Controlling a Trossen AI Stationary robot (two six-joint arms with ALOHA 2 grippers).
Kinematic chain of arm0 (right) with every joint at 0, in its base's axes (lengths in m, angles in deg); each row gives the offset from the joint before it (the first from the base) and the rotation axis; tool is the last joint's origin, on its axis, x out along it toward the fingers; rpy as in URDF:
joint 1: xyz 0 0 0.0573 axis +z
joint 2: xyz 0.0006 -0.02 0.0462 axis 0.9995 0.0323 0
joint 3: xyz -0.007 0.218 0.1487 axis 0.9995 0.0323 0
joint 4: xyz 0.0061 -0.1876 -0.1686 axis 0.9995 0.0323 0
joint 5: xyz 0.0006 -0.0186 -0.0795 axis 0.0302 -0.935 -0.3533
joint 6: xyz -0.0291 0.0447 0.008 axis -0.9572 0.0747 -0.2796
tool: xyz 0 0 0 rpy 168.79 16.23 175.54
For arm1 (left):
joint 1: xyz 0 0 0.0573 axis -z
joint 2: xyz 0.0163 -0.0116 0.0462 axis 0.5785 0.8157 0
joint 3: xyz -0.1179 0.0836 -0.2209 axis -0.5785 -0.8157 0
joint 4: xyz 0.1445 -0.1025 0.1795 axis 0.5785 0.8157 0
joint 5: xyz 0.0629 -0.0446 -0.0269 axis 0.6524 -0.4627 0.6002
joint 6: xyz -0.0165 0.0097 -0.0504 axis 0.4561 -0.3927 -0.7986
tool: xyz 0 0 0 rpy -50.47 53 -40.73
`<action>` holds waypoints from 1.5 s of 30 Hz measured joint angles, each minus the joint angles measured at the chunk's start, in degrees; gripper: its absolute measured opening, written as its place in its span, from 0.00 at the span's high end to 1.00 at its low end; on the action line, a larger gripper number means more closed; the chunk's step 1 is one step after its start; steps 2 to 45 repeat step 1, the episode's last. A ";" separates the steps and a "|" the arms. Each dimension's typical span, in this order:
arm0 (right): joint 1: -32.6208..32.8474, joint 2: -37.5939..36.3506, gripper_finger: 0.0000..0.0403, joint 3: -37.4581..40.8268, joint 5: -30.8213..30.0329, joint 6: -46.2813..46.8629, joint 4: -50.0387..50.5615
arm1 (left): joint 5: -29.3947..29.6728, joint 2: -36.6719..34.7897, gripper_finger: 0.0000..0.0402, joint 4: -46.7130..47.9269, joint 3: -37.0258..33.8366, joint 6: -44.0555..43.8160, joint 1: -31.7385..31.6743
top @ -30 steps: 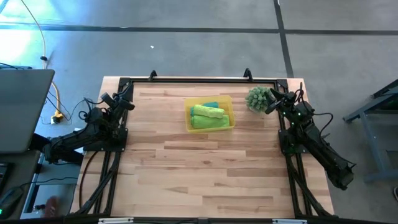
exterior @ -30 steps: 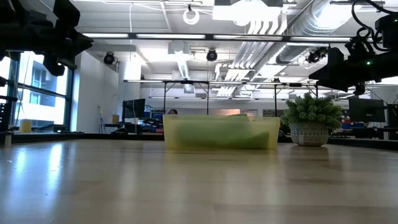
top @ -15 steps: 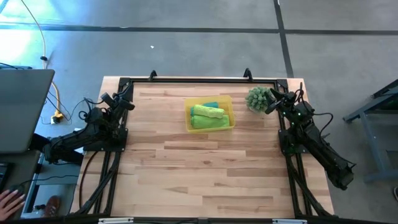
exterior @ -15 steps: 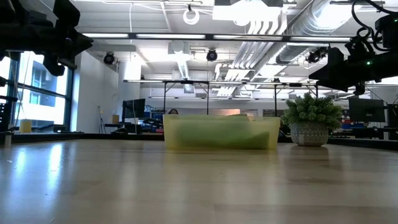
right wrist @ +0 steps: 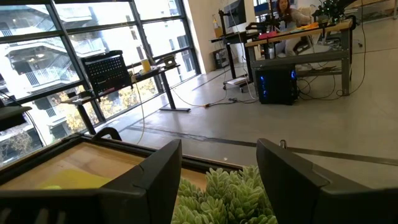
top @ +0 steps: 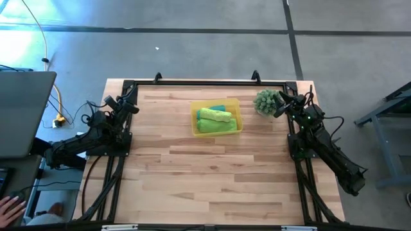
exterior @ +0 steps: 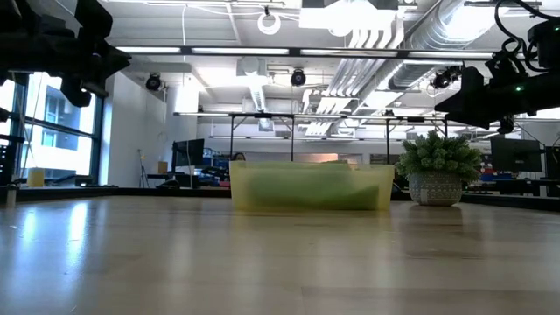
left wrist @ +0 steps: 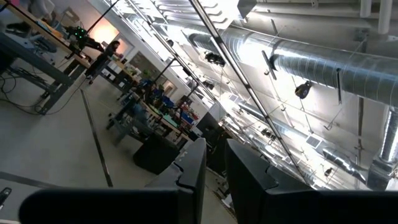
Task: Roll microfiber towels into tight, uniform cylinder then place into a basket
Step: Return to Home Position
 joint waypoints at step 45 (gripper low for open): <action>0.00 -0.02 0.51 0.00 0.00 0.00 0.00 | -0.01 0.00 0.87 -0.01 0.00 0.00 0.01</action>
